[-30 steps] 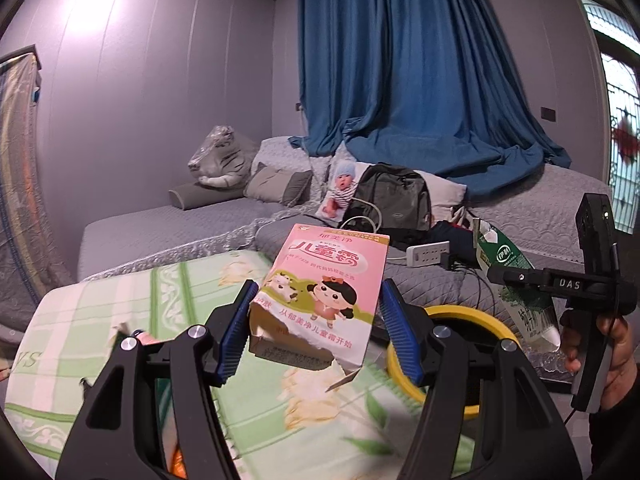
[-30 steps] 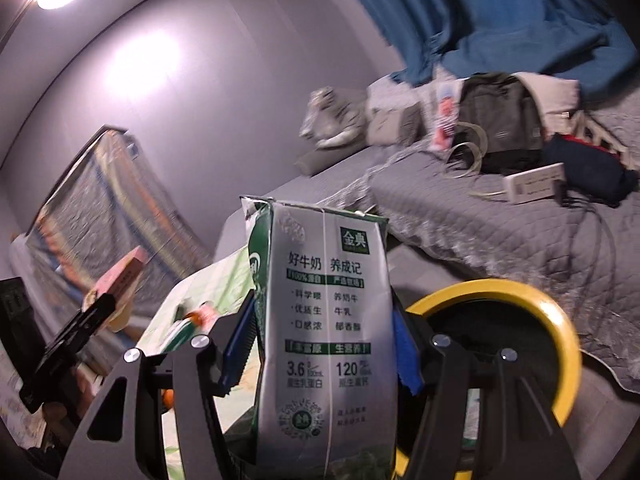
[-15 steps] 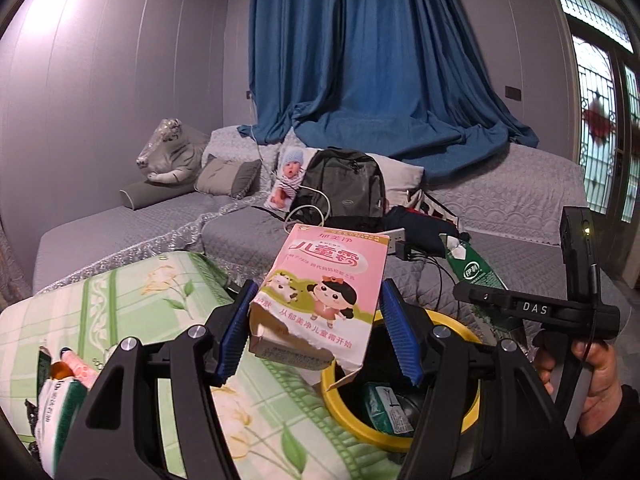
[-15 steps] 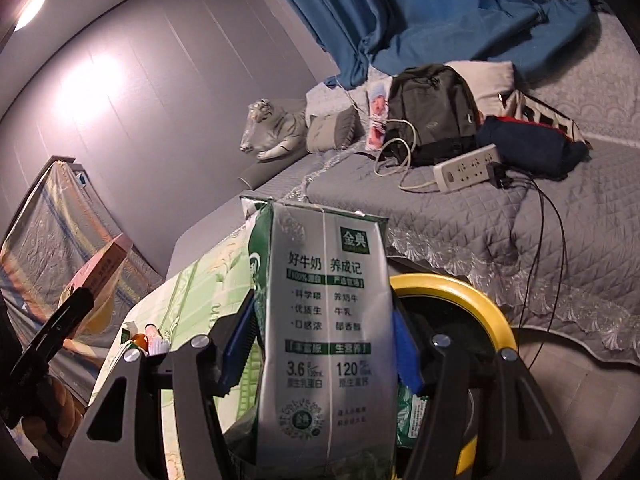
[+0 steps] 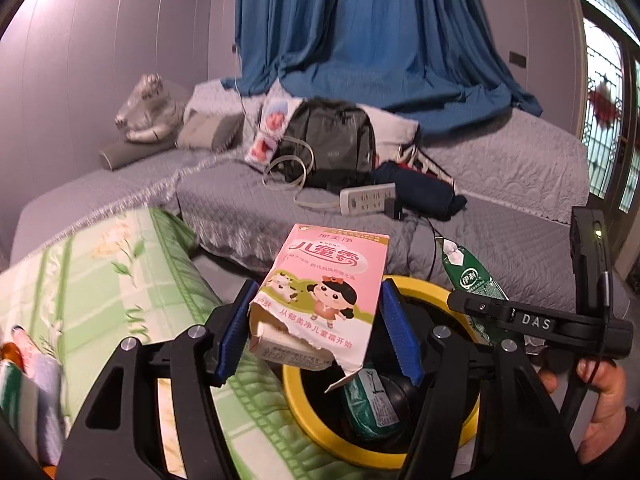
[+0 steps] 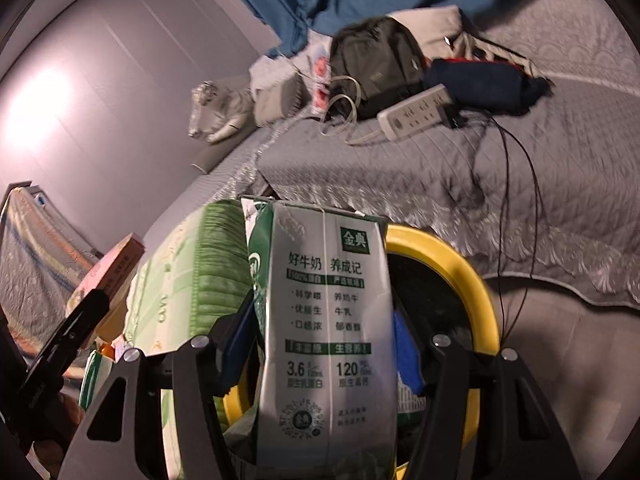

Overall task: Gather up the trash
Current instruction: 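Carry the milk carton and pink box over the bin and release them, then return both tools to the bed and grasp the orange with the right tool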

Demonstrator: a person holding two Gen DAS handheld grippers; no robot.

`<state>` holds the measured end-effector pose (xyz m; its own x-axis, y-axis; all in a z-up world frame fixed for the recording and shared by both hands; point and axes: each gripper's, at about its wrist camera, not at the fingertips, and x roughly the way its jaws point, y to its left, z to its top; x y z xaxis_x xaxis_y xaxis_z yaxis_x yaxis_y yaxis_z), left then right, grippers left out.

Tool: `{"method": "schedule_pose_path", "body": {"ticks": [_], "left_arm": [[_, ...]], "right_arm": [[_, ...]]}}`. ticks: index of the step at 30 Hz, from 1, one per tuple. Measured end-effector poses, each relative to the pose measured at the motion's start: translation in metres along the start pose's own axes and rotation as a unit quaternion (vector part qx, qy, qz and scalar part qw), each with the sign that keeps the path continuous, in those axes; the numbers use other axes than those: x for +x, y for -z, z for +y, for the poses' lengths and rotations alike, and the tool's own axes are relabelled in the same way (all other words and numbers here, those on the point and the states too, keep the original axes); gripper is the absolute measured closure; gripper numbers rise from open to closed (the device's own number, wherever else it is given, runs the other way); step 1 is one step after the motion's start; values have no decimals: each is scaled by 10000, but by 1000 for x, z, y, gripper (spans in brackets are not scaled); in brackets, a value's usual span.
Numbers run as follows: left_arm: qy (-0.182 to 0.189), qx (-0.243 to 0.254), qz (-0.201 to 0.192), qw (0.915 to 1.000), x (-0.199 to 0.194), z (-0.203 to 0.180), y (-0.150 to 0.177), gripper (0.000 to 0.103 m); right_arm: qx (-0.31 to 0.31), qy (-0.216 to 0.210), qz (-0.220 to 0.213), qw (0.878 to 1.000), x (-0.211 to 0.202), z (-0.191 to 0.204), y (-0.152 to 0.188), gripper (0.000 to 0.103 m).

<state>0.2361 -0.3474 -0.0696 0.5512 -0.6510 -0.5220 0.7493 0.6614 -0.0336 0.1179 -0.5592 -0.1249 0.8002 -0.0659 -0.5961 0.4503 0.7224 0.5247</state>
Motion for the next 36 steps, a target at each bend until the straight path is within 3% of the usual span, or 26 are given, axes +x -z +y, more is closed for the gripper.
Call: {"method": "schedule_pose_path", "body": {"ticks": [5,6,8,15,19,23,26,29,32,36], "left_arm": [[189,-467,330,9982,25,7,2,37],[147,-526,324,9980,24,9,3,25],[13,-700,231,9973,19,15,3,11],[-472,-1052,-104,9933,-12,45,5,8],[-780,-1123,-428,9897,-48,63,5,8],[-921,-1107,-750,9867,-98,83,5,8],[-1121,-941,-954,9846,-145,107,18,8],[-1396,-897,-1064,9804,-189,140,42,8],[-1869,-913,-1118,9717,-234,176,77,8],[-2432,-960,-816,9618,-282,219,126,8]], "right_arm": [[98,151,109,9998,9,-9,1,45],[124,202,102,9997,9,-11,1,41],[171,310,-3,9994,5,-13,0,30],[117,413,-195,9989,-11,-13,1,29],[-245,372,-269,9986,-21,6,7,27],[-910,-129,-330,9952,-30,45,17,22],[-1414,-730,-308,9868,-36,83,26,9],[-2121,-1277,-67,9688,-31,132,46,7],[-2825,-1869,524,9394,-16,186,78,7],[-3786,-2390,1294,8847,9,256,132,7]]}}
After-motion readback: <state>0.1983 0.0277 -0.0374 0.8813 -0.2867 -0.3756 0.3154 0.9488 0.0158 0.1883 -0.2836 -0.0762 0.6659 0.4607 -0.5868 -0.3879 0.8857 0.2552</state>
